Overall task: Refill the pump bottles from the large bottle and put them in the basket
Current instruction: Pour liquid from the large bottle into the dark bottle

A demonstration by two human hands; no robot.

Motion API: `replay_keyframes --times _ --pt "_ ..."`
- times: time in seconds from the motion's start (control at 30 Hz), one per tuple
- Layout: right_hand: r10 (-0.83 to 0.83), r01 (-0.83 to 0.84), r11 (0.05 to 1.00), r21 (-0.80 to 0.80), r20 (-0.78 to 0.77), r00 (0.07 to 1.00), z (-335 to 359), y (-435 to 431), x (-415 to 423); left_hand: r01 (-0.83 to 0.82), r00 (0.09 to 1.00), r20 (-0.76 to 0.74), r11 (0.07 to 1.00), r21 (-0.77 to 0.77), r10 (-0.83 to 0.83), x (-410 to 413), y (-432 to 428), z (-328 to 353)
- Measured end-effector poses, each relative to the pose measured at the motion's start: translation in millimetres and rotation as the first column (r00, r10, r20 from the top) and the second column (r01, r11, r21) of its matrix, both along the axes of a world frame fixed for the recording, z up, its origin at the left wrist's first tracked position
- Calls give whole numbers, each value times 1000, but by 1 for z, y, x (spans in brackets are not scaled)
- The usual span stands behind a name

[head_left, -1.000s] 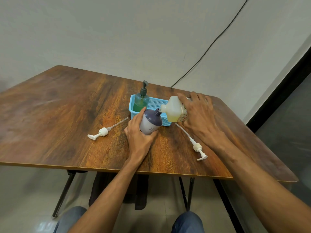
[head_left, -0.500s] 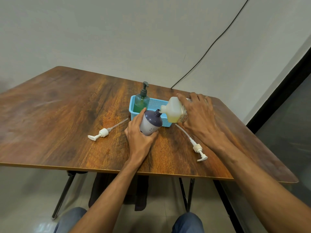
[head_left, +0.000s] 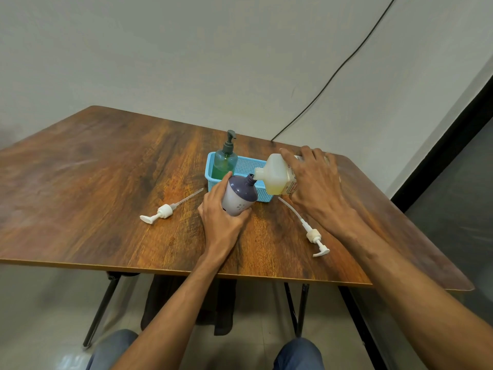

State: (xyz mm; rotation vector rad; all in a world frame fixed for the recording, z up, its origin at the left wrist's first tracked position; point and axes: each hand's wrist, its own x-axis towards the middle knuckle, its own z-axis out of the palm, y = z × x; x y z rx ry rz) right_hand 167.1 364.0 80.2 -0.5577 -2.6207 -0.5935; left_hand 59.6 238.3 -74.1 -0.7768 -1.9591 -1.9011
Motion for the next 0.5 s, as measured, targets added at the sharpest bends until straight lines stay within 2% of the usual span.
replay_keyframes --times 0.5 --pt "-8 8 1000 27 3 1000 0 1 -2 2 1000 6 1000 -14 -2 -1 1 0"
